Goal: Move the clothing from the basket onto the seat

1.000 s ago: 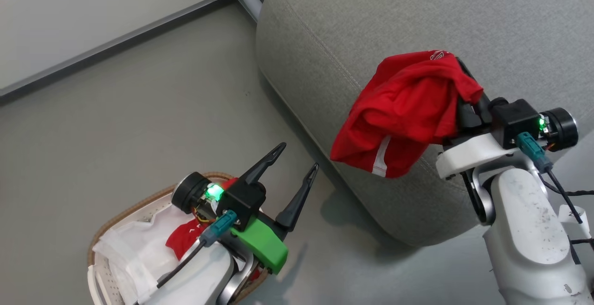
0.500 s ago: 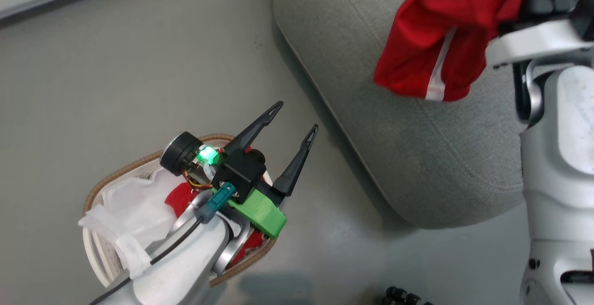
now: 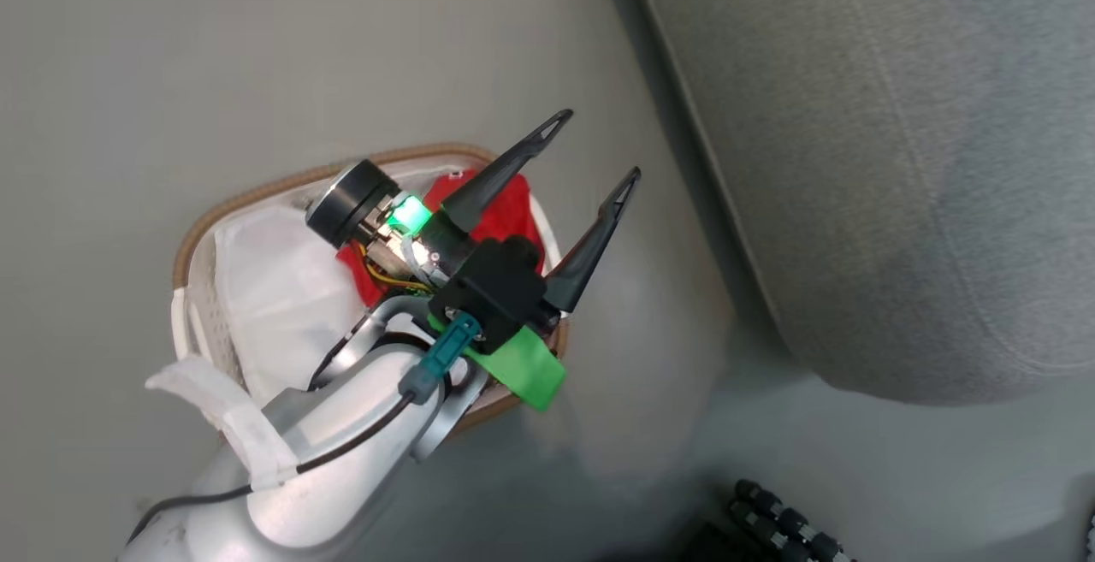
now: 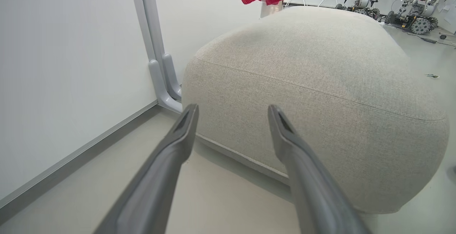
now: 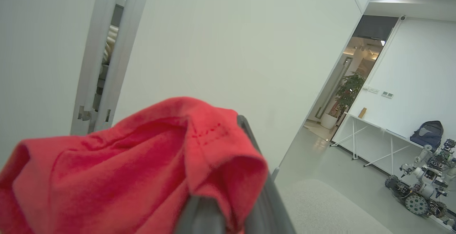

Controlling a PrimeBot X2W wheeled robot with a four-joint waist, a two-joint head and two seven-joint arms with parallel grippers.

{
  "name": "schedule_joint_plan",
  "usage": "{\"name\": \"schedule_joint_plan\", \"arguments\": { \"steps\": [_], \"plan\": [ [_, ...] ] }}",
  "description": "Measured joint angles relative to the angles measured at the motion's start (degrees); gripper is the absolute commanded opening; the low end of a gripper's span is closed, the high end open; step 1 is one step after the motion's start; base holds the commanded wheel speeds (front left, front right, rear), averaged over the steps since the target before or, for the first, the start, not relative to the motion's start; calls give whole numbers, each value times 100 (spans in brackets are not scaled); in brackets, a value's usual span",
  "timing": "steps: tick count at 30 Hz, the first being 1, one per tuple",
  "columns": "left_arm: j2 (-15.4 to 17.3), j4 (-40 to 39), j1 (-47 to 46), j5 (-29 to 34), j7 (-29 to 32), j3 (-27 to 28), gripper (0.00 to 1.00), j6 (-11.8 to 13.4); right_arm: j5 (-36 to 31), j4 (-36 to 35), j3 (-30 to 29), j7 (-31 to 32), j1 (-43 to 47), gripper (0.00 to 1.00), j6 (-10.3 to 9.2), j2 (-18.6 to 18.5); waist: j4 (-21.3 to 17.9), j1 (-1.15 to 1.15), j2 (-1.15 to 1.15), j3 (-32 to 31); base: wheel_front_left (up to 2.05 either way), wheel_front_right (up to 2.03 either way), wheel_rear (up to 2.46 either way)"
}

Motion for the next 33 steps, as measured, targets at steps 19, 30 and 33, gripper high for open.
{"name": "schedule_joint_plan", "arguments": {
  "steps": [19, 30, 33],
  "plan": [
    [159, -112, -94, 43, 135, -38, 100, 101, 613, 2404, 275, 704, 296, 18, 0, -241, 504, 0, 0, 1076, 0, 0, 0],
    [231, -48, -93, -35, 209, -48, 100, 129, 1200, 2548, 892, 534, 528, 100, 0, -146, 265, -1, 0, 872, 0, 0, 0],
    [235, -15, -79, -124, 196, -40, 100, 143, 1340, 2531, 1071, 519, 669, 100, 0, -132, 231, -1, 0, 757, 0, 0, 0]
  ]
}}
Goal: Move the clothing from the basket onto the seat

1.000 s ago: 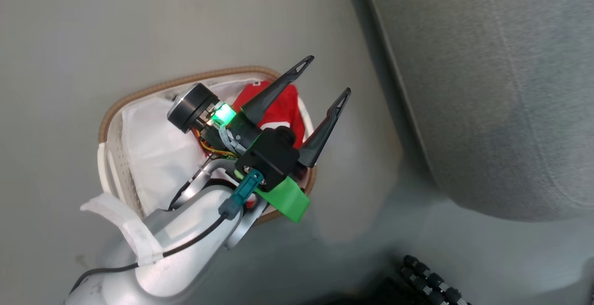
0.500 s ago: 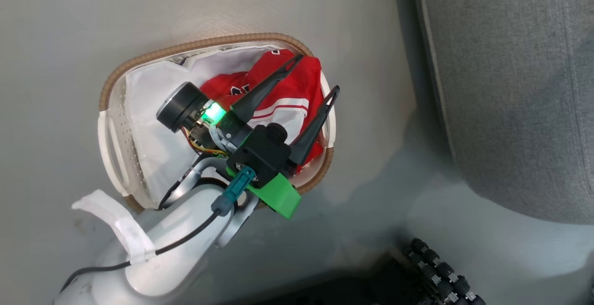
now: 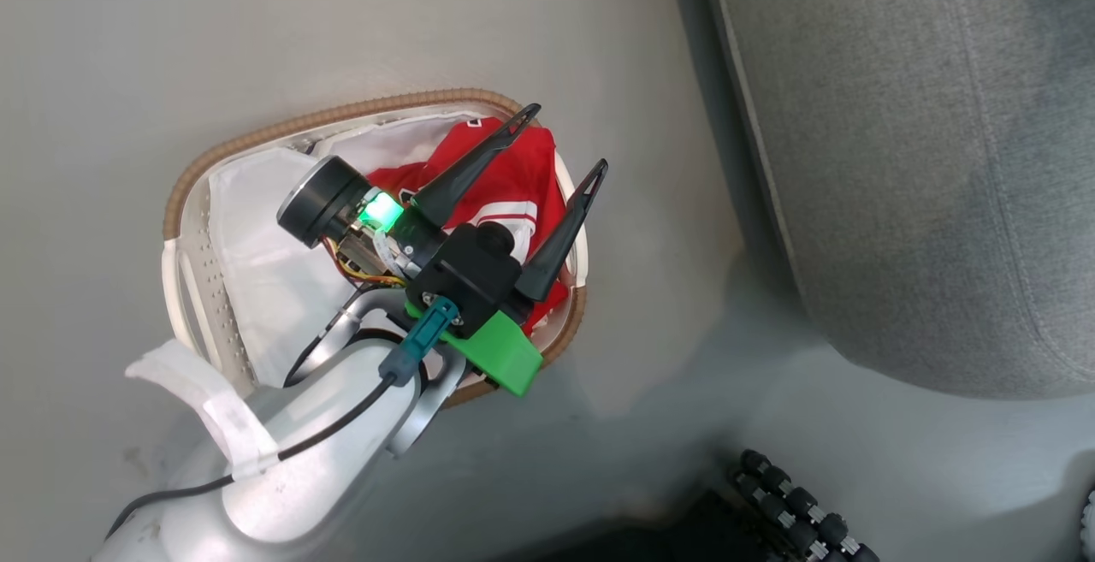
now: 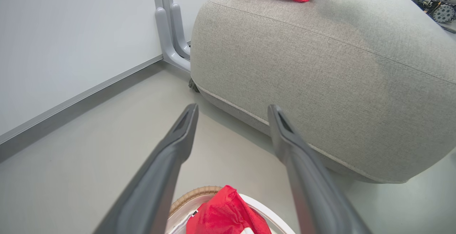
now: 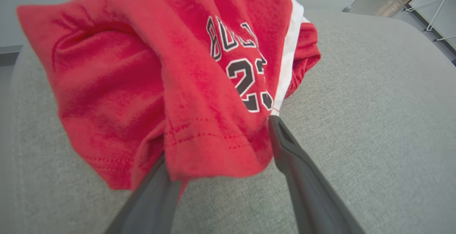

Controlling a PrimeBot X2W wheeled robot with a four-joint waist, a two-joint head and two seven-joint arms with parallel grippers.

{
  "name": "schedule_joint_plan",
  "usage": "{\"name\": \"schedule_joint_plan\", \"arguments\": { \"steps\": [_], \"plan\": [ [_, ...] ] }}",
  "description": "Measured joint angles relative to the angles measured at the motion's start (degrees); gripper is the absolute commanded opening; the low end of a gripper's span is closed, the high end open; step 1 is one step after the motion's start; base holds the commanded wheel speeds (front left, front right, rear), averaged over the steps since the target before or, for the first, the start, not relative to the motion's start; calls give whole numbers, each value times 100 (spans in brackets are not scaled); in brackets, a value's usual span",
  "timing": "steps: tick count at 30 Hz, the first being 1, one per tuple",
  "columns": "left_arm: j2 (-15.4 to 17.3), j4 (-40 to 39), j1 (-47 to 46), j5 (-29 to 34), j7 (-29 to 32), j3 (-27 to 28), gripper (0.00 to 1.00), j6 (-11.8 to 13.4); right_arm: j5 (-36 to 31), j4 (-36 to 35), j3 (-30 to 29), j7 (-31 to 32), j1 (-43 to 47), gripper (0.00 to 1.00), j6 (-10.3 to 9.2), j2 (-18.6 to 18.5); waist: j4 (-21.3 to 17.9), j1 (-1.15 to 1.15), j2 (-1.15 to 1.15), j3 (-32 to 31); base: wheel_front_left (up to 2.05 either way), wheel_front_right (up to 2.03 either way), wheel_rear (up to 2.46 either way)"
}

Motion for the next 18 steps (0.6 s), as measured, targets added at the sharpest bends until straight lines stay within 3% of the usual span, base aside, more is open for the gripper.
{"name": "schedule_joint_plan", "arguments": {
  "steps": [8, 18],
  "plan": [
    [4, 157, 193, -201, -223, 120, 100, 98, 468, -258, 605, -8, 564, 100, 0, 153, -80, 0, 0, -438, 0, 0, 0],
    [-208, 503, 465, -593, -722, 334, 100, 163, 902, -1024, 1185, 154, 1233, 100, 0, -114, -44, 0, 0, -1216, 0, 0, 0]
  ]
}}
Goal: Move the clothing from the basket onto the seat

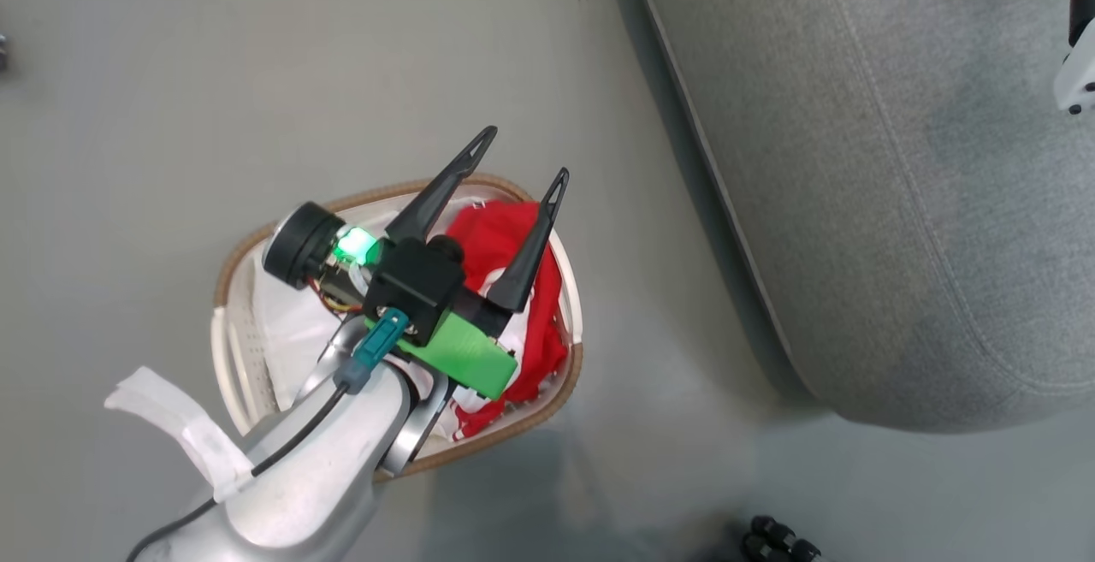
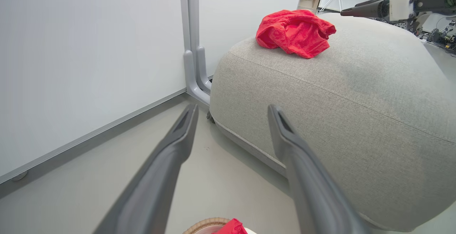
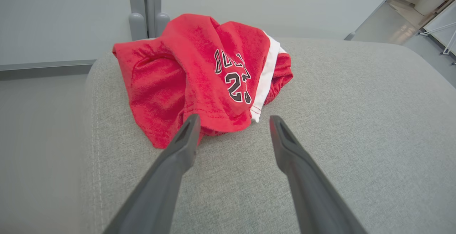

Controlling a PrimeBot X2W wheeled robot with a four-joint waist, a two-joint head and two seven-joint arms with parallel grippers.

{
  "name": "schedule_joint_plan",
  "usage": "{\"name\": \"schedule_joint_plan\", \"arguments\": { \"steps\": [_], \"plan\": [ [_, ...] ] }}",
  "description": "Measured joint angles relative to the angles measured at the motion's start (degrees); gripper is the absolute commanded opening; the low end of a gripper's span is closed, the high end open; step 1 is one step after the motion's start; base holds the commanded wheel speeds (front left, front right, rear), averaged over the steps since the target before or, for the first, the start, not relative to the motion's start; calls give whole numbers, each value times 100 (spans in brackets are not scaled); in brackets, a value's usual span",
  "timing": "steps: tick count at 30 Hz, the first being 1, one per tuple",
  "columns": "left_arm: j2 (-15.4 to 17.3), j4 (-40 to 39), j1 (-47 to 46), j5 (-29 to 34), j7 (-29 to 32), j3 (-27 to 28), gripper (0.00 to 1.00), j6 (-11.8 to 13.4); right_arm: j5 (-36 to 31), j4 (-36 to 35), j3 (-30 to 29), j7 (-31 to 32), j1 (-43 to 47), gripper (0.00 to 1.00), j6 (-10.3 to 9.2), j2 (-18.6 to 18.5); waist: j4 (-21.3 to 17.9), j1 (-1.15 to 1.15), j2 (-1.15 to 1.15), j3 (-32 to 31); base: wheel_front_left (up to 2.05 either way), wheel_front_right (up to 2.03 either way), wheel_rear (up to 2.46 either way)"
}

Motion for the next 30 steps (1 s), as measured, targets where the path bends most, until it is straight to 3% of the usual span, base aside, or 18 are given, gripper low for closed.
{"name": "schedule_joint_plan", "arguments": {
  "steps": [12, 22, 30],
  "plan": [
    [-166, 283, 829, -464, -208, 811, 100, 182, -83, -1123, -3, -194, 981, 100, 0, 76, 433, 0, 0, -1075, 0, 0, 0],
    [-164, 235, 1928, -413, -225, 2116, 100, 283, -622, -1813, -436, -730, 2055, 100, 0, 904, 995, 0, 0, -1745, 0, 0, 0],
    [-500, 300, 2702, -212, -227, 2763, 100, 163, -991, -2308, -786, -1047, 3203, 100, 0, 1689, 1362, 0, 0, -2226, 0, 0, 0]
  ]
}}
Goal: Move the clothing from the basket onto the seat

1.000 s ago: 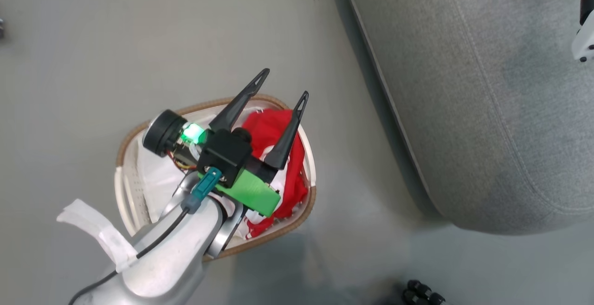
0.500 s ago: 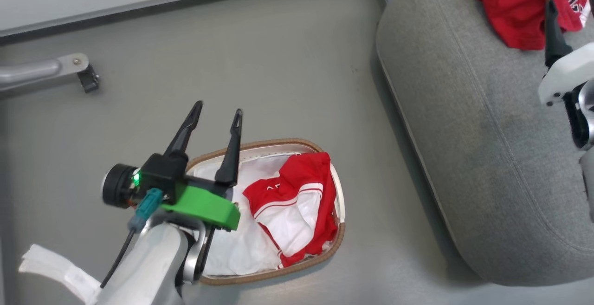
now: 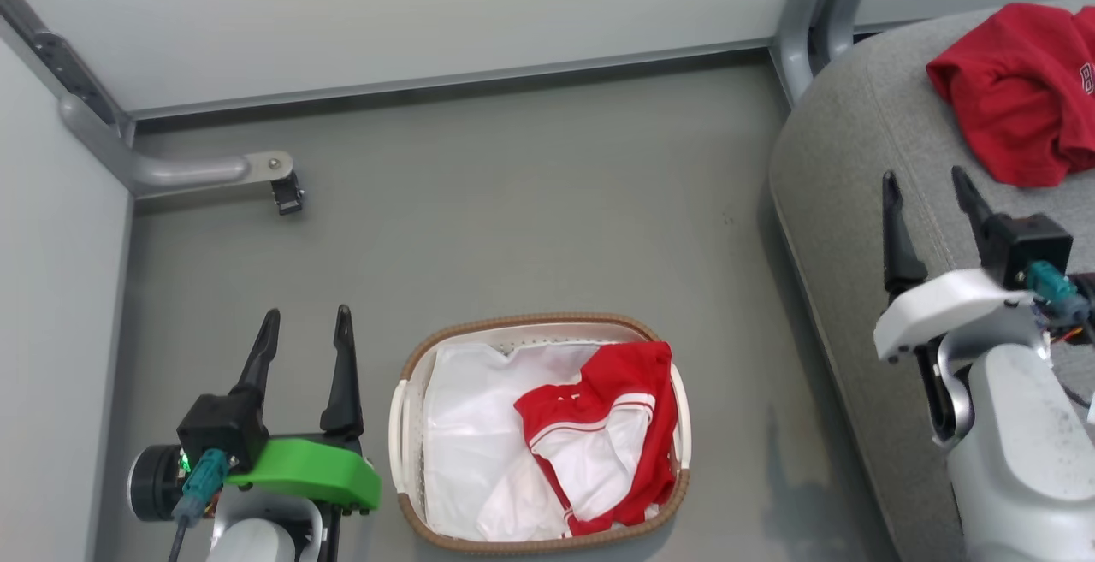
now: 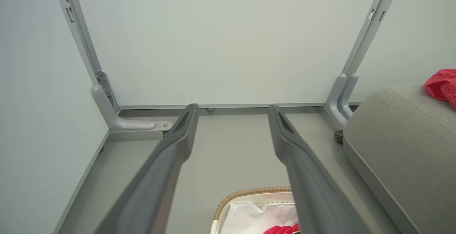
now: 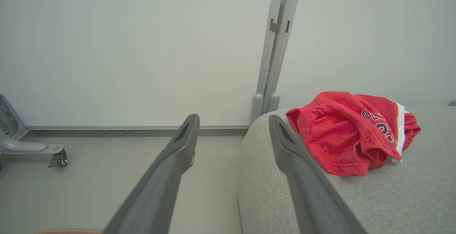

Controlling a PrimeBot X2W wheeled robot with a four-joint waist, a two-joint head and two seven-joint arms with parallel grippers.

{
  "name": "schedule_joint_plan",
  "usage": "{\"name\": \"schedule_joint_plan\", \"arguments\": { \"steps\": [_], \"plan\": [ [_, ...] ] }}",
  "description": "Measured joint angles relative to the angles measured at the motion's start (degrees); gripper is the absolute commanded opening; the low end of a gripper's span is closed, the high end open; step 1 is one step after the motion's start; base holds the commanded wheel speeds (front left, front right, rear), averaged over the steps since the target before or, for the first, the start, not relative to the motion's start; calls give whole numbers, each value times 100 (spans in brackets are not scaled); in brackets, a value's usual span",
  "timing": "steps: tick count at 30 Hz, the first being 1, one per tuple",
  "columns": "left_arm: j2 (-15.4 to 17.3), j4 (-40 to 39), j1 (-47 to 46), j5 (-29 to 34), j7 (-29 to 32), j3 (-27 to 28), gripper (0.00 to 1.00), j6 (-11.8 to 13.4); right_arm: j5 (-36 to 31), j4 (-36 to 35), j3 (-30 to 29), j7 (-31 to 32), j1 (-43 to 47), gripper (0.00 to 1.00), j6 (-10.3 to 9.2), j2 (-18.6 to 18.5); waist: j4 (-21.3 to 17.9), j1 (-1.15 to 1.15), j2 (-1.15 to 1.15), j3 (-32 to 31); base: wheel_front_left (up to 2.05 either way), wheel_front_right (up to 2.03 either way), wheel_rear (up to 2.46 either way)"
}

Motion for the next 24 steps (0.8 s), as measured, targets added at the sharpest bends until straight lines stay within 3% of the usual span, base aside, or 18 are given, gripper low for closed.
{"name": "schedule_joint_plan", "arguments": {
  "steps": [7, 24],
  "plan": [
    [-198, 49, 444, 132, 0, 433, 100, -123, -154, -433, 87, -119, 850, 100, 0, 355, 256, 0, 0, -350, 0, 0, 0],
    [-524, 182, 1143, 407, 0, 1032, 100, -477, 314, -1155, 408, -152, 2174, 100, 0, 386, 400, 0, 0, -790, 0, 0, 0]
  ]
}}
